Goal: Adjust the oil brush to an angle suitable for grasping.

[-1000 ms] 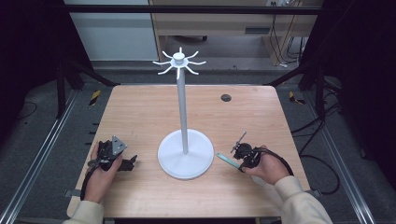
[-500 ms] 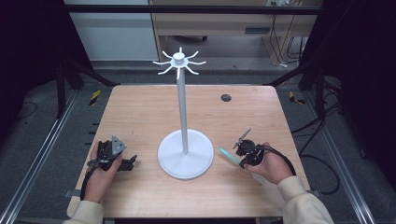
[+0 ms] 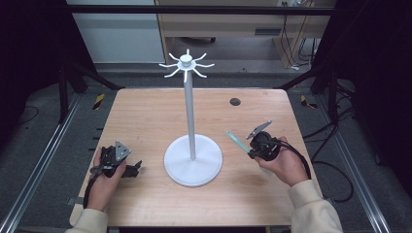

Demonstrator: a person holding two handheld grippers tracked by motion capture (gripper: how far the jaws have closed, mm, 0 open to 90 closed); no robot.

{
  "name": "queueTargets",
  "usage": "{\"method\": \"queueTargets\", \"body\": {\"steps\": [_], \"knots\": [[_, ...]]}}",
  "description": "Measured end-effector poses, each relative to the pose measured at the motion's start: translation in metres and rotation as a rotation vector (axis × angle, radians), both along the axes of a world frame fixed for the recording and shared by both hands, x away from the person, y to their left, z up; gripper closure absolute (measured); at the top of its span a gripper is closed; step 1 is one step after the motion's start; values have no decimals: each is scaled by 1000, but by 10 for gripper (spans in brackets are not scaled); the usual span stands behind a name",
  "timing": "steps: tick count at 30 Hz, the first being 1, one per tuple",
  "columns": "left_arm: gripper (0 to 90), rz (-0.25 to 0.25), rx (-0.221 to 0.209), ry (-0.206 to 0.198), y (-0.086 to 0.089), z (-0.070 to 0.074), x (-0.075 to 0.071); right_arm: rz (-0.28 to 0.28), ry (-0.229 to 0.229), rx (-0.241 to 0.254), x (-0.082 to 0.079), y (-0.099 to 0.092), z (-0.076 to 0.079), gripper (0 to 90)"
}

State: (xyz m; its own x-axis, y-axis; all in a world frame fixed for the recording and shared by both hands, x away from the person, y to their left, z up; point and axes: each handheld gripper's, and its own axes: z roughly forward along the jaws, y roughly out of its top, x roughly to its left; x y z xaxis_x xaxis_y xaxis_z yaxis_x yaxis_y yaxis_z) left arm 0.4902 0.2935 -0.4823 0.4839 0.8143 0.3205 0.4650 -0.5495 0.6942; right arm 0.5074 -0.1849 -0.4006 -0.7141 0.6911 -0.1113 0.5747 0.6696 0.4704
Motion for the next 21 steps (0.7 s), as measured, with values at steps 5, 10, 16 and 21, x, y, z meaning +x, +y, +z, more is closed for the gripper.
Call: {"method": "queueTargets", "body": {"steps": [5, 10, 16, 21], "knots": [[29, 15, -15, -6, 4, 1, 0, -5, -56, 50, 0, 5, 6, 822], [28, 15, -27, -12, 3, 1, -1, -31, -89, 121, 3, 3, 10, 822], [29, 20, -32, -12, 4, 1, -1, -64, -117, 182, 4, 0, 8, 822], [29, 19, -29, -14, 4, 2, -1, -88, -127, 178, 6, -3, 4, 823]]}}
